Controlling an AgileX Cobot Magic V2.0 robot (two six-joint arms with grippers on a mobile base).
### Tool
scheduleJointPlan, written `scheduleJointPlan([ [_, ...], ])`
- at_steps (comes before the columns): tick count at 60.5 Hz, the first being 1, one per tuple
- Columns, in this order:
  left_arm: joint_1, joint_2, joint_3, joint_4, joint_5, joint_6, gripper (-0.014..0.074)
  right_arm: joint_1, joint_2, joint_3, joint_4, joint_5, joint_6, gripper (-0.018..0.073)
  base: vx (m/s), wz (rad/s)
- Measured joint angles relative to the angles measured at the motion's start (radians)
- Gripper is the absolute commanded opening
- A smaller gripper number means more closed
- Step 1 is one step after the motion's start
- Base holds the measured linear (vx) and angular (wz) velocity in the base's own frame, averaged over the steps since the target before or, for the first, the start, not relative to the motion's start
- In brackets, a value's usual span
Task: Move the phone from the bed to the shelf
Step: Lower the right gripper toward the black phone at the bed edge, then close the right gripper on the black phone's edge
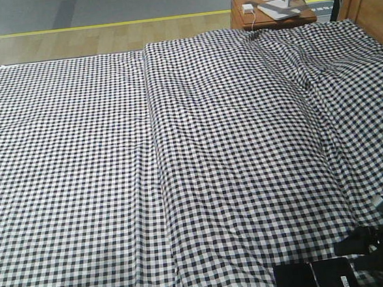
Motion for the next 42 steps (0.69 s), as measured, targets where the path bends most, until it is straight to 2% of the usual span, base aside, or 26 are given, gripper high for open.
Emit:
scheduleJointPlan([
  [15, 0.0, 0.0, 0.0, 0.0, 0.0, 0.0, 0.0001, 0.0, 0.04, -0.011, 0.003, 0.013, -0.003, 0.0594, 0.0, 0.0],
  [42, 0.0, 0.0, 0.0, 0.0, 0.0, 0.0, 0.0001, 0.011, 0.113, -0.017, 0.088, 0.063, -0.049, 0.0594, 0.0, 0.0],
])
